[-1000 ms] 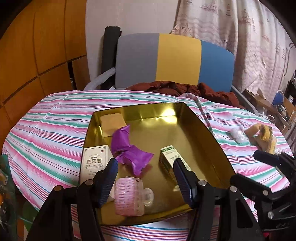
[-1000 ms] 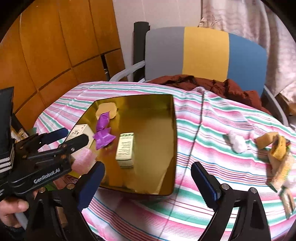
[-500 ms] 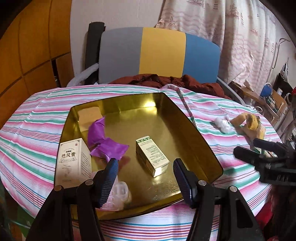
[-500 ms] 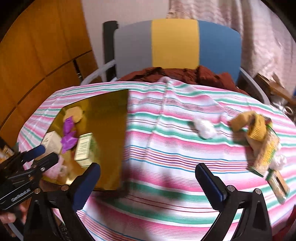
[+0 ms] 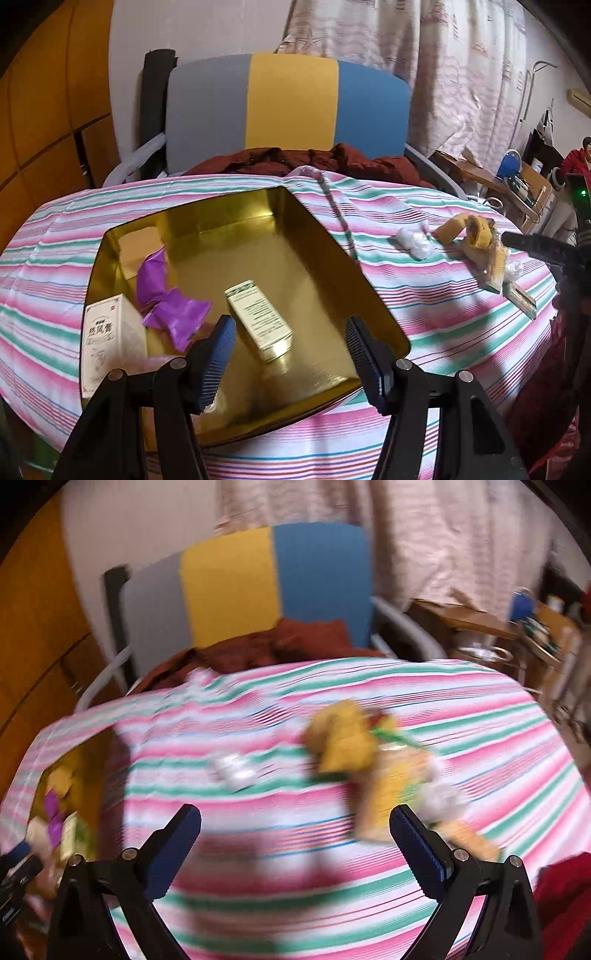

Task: Organize objects
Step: 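Move both tools back over the remaining pile of items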

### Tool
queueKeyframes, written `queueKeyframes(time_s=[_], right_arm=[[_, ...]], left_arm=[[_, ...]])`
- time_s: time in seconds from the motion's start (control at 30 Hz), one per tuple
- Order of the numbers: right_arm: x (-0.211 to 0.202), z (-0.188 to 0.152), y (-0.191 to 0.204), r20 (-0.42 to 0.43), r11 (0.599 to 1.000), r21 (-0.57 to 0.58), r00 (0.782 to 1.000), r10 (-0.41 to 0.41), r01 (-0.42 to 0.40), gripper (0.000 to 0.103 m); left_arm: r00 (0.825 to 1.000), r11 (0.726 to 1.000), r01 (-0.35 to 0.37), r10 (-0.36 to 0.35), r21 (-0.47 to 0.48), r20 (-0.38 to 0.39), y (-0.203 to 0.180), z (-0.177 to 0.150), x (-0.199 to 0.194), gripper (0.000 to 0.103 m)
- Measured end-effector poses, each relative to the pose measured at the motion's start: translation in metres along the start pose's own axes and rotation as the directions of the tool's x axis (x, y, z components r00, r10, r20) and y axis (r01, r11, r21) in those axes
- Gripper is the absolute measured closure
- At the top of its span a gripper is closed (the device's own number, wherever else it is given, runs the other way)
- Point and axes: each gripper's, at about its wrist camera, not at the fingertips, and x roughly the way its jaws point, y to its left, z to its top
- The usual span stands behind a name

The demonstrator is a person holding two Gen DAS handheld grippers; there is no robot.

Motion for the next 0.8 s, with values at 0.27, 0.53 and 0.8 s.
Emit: queueKeyframes(time_s=[0.27, 0.53, 0.8], right_arm=[[0.0, -0.008, -0.122, 0.046, 0.871, 0.491, 0.997, -0.068, 0.037, 0.0], [0.005, -0.017, -0.149, 0.035, 0.786, 0.618, 0.999, -0.003, -0.019, 0.0], [0.008, -0.016, -0.135, 0.042, 0.808, 0.583, 0.997, 0.068, -0.079, 0.0]], left_arm=[[0.998, 0.993, 0.061, -0.061, 0.099, -0.007, -0.042, 0.016, 0.009, 0.04], [0.986, 0.971, 0.166, -0.163, 0.172, -0.028, -0.102, 0.042, 0.03, 0.04], [0.981, 0.968, 0.182, -0.168, 0.173, -0.093, -0.14, 0.065, 0.079, 0.04]])
